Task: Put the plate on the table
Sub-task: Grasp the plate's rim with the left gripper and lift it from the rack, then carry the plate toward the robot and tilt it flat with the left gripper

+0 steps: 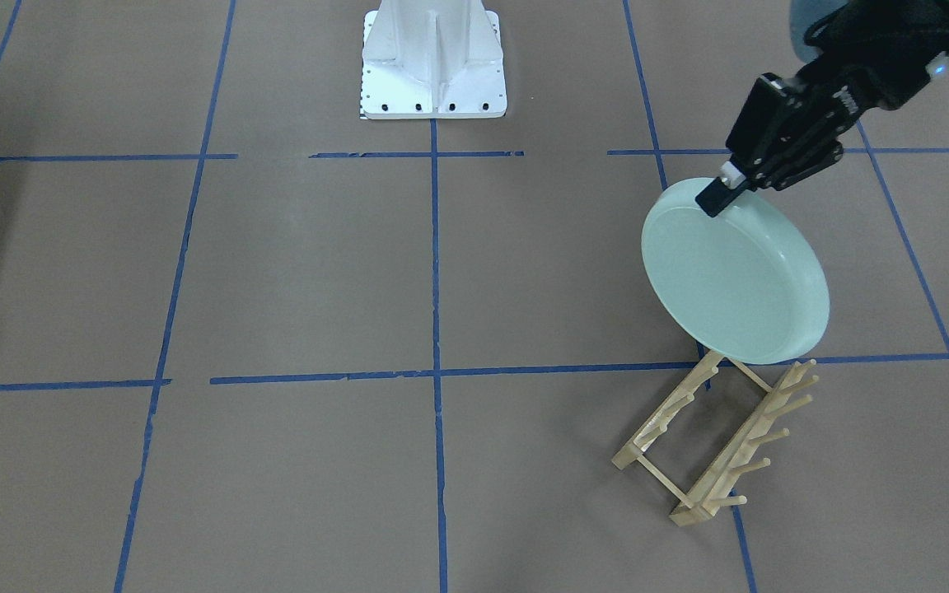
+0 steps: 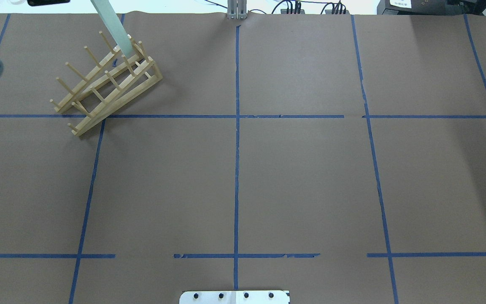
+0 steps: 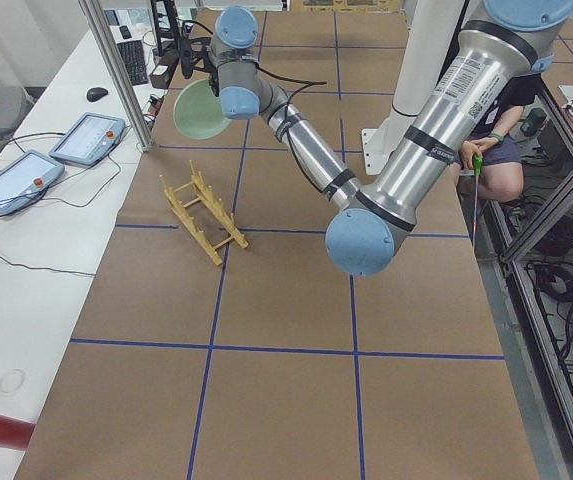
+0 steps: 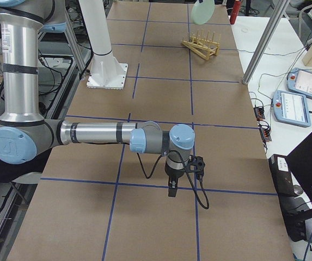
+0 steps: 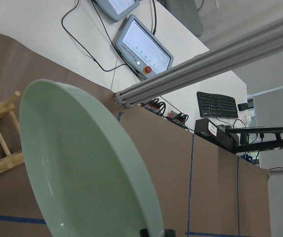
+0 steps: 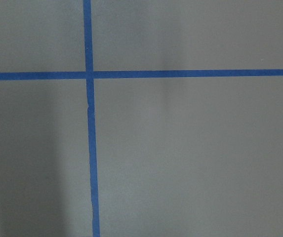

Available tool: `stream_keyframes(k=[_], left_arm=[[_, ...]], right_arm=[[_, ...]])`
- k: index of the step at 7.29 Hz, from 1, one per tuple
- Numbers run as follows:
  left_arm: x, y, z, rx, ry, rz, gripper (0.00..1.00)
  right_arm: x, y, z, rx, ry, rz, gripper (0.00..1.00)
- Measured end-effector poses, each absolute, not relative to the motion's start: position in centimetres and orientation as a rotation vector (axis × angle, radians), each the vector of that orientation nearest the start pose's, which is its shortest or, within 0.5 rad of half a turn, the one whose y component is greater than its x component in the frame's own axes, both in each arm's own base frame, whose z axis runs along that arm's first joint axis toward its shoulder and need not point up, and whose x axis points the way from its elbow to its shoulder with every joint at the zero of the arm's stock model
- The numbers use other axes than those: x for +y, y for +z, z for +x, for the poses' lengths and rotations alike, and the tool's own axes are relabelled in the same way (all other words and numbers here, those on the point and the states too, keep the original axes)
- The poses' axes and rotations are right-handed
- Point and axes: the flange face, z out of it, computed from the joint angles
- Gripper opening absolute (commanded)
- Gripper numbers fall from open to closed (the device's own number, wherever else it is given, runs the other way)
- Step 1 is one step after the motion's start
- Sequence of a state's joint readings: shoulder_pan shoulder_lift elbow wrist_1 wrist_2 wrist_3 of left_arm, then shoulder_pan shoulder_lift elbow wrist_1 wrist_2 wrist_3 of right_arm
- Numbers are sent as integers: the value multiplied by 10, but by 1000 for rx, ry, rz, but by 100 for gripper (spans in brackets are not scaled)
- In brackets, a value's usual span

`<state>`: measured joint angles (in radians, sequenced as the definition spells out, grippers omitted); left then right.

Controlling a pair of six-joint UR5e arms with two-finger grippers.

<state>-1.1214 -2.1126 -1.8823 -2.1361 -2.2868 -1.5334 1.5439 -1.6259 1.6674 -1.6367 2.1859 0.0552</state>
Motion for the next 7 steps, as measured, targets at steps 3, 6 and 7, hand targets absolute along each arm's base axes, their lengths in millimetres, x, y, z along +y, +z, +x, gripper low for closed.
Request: stream_keyframes(k=[3,6,7], left_arm=[[-487,122,286,1216,-315,261,0],[-439,118,379,902,-30,326,0],[-428,127,401,815,89,365,0]], right_arm=[[-468,654,63,-614,35,-49,100],[-468,654,63,-614,36,-49,100],[-468,654,63,-614,36,-48,100]])
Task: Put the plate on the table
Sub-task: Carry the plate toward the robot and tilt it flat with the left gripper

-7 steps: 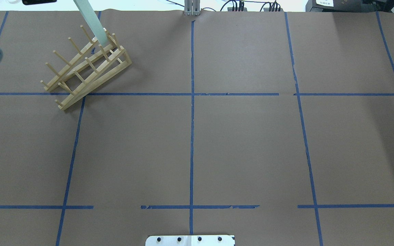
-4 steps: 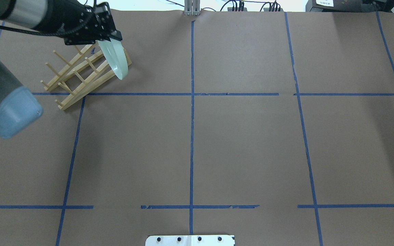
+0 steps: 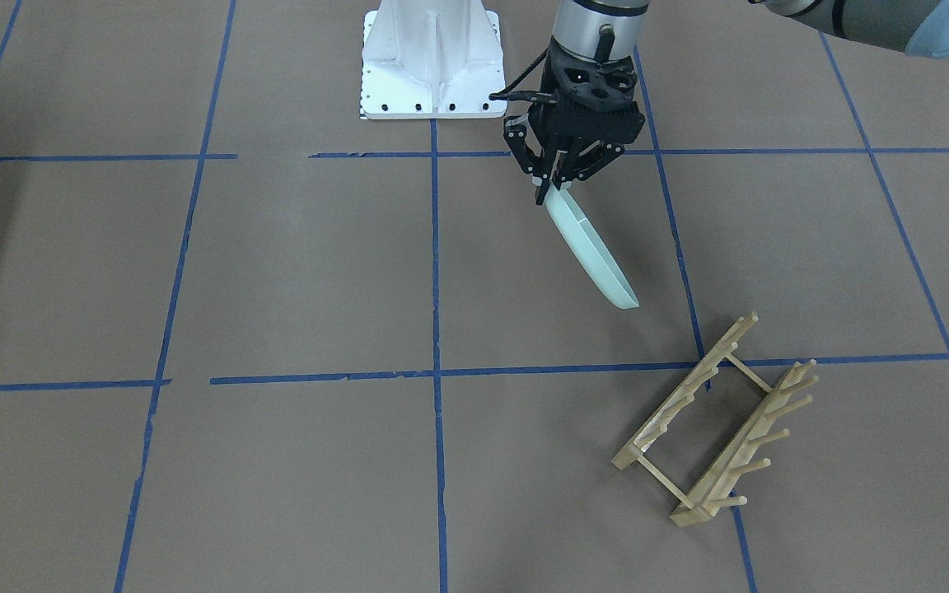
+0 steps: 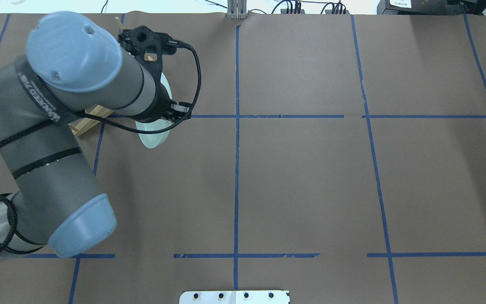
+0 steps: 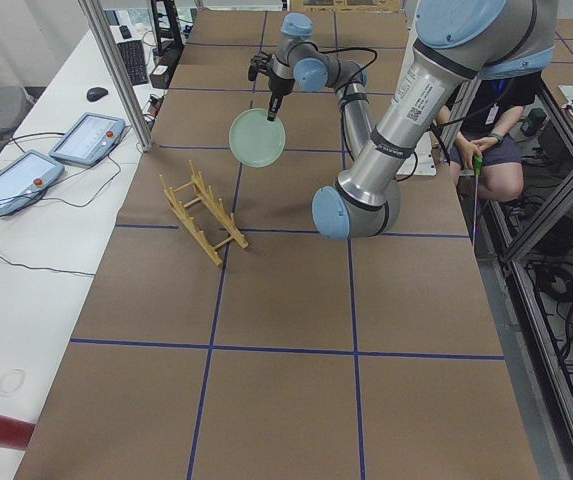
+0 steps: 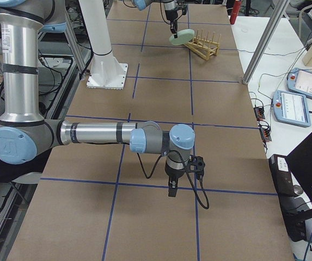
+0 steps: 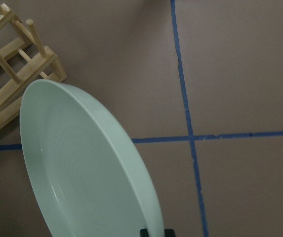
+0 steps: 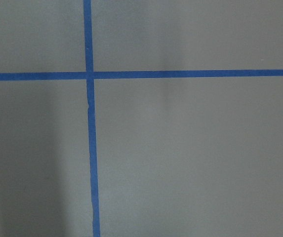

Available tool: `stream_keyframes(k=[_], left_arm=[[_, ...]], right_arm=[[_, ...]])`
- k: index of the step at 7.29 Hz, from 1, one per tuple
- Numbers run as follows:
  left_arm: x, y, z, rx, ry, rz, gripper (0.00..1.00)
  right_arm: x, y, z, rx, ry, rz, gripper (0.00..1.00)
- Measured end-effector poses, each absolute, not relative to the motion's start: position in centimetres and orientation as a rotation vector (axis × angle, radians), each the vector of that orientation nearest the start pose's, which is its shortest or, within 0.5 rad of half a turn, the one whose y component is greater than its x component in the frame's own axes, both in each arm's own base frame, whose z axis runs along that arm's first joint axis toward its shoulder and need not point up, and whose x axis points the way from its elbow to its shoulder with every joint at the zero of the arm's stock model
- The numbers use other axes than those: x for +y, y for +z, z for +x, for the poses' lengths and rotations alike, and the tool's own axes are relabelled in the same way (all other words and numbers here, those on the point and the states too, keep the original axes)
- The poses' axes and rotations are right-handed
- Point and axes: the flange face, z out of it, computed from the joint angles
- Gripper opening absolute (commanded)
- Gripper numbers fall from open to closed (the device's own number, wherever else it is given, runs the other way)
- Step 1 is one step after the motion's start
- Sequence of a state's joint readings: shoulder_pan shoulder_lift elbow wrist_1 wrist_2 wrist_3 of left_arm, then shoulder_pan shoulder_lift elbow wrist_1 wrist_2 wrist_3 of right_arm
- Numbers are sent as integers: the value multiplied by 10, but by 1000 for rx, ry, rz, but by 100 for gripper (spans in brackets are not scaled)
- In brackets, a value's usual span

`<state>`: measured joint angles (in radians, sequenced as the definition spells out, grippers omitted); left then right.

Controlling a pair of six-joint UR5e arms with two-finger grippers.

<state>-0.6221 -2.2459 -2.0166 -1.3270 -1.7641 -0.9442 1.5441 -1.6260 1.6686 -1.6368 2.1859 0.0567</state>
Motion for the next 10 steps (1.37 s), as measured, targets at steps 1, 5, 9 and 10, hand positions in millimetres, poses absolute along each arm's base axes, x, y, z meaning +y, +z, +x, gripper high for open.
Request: stream_keyframes(k=[1,5,9,10], left_arm=[[-416,139,430,718,190,410,0],[-368,181,503,423,391,483,0],[-333,223,545,283,476,504,99],[-327,231,555,259,488,506,100]], right_arm=[[-468,654,63,-614,36,-48,100],[-468,654,63,-614,35,-49,100],[-468,654,63,-614,35,-49,100],[-468,654,63,-614,35,-49,100]])
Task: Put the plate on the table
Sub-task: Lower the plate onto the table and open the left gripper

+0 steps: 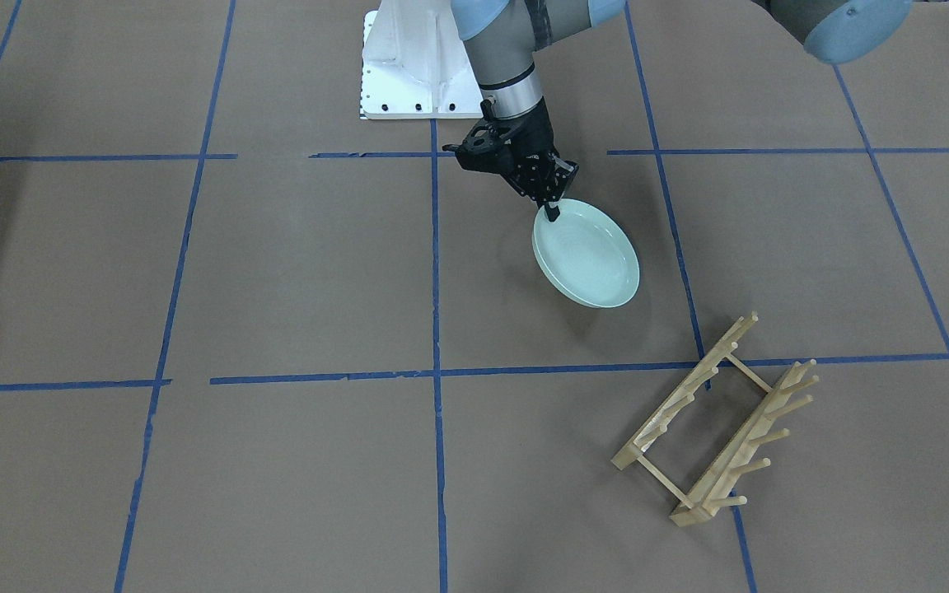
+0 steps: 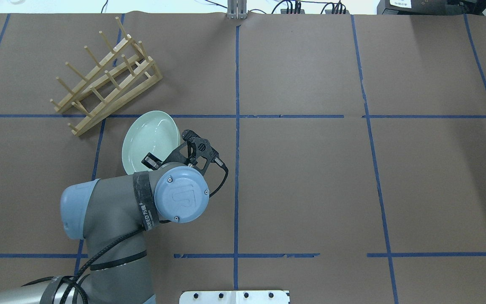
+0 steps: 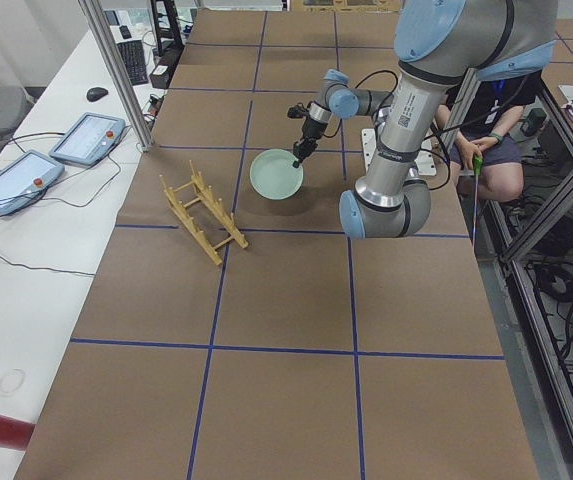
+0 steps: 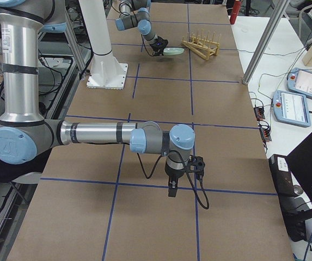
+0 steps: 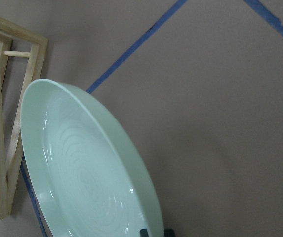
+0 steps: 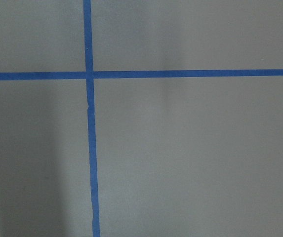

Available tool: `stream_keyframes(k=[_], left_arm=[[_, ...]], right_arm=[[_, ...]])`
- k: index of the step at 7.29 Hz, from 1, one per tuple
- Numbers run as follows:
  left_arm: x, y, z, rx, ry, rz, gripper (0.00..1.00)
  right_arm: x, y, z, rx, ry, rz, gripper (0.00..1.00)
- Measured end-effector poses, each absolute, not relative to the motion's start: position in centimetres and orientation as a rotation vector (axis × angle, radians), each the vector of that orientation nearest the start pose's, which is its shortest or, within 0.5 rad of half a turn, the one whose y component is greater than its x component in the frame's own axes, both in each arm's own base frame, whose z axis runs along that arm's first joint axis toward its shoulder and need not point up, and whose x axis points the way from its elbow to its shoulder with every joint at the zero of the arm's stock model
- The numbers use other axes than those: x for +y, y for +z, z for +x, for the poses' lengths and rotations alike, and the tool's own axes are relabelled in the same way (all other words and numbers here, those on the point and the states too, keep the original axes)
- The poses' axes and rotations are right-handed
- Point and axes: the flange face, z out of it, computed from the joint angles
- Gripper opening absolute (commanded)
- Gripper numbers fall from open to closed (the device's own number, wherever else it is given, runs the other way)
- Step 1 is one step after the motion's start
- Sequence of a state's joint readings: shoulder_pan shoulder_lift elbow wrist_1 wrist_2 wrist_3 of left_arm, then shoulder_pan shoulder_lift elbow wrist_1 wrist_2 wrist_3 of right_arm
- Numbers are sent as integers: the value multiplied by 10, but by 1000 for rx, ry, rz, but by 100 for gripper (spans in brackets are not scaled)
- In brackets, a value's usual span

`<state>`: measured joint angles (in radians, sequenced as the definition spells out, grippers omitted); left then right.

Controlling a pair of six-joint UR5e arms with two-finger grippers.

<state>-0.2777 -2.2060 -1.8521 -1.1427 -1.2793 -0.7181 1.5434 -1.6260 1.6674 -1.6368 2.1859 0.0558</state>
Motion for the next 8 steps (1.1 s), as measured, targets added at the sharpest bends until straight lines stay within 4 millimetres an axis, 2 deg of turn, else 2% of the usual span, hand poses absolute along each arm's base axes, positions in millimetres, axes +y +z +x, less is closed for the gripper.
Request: stream_keyframes(k=[2,4,5,6,7,8], left_arm=[[-320,229,564,289,417,508,100],[-321,218,565,456,136,501,100],[-321,210,560,546,15,491,100],[-318,193,547,625,-45,492,100],[-325,172,526,702,-83,481,100],[-354,160,494,785,-124,429,100]], right_arm=[[-468,654,63,-614,35,-49,100],[-468,654,63,-614,35,-49,100],[-468,654,63,-614,35,-49,100],[-468,654,63,-614,35,-49,100],[-468,654,63,-614,35,-49,100],[-468,654,63,-614,35,-49,100]])
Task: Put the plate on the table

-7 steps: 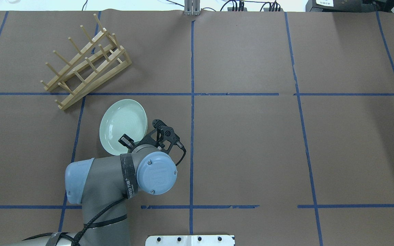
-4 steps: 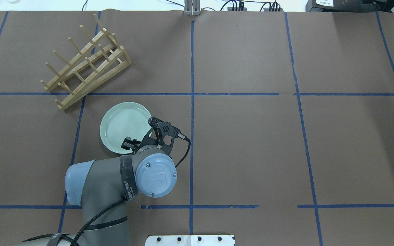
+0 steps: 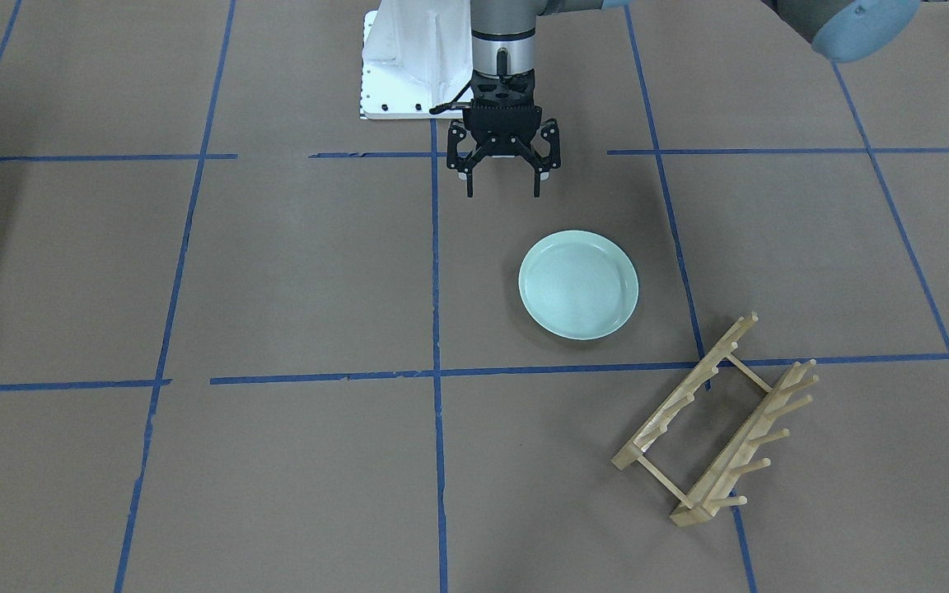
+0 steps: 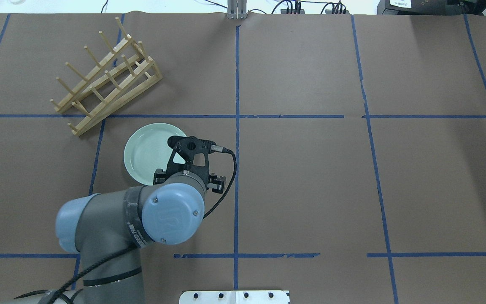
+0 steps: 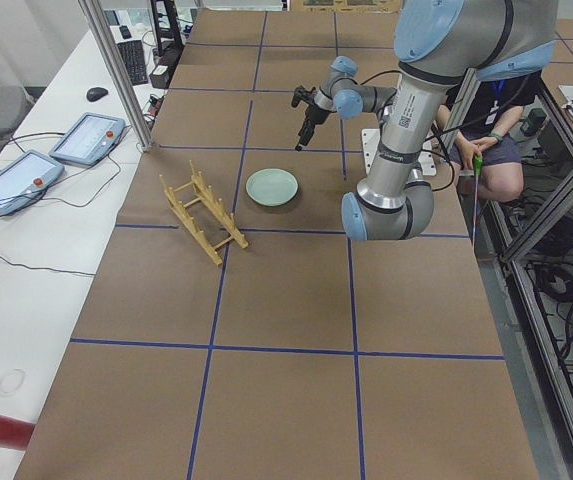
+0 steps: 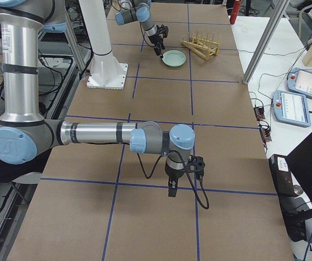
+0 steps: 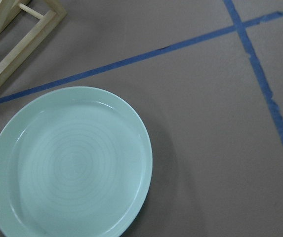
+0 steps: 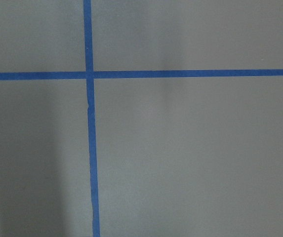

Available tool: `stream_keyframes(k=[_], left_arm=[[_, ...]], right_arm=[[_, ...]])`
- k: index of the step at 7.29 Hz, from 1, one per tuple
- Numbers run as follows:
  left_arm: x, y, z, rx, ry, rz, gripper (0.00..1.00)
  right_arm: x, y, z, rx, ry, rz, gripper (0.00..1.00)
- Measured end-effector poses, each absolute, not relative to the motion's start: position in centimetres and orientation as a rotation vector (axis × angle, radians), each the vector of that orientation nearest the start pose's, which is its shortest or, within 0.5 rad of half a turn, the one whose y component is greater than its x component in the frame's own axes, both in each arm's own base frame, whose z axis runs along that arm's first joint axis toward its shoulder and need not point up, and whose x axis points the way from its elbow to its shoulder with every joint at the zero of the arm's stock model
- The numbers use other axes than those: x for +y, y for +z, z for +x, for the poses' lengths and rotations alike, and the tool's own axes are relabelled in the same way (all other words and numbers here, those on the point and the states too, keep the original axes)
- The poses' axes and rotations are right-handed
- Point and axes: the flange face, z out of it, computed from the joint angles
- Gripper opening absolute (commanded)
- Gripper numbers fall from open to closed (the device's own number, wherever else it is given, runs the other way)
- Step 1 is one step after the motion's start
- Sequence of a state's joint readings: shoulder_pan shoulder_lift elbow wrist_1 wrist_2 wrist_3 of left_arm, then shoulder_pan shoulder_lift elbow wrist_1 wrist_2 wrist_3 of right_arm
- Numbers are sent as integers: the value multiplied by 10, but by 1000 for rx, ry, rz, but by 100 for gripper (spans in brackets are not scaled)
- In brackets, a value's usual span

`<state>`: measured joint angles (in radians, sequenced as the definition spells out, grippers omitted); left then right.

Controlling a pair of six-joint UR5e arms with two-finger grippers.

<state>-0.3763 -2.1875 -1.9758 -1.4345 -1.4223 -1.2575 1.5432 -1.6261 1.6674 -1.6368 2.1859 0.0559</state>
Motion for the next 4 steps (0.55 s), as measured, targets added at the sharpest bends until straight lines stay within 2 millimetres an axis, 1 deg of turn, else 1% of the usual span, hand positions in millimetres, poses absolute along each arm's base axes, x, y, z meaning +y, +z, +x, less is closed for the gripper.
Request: stream_keyframes(k=[1,2,3,4], left_arm=[[-402,155,446,880,-151,344,100],[-447,157,391,939,-130,303,100],[-480,171,340,947,-79,314,100],[-508,200,290,924,-26,325,100]], right_arm=[[-468,654,63,-614,35,-50,100],[-468,654,63,-614,35,-50,100],[-468,654,63,-614,35,-50,100],[-468,654,63,-614,35,-49,100]])
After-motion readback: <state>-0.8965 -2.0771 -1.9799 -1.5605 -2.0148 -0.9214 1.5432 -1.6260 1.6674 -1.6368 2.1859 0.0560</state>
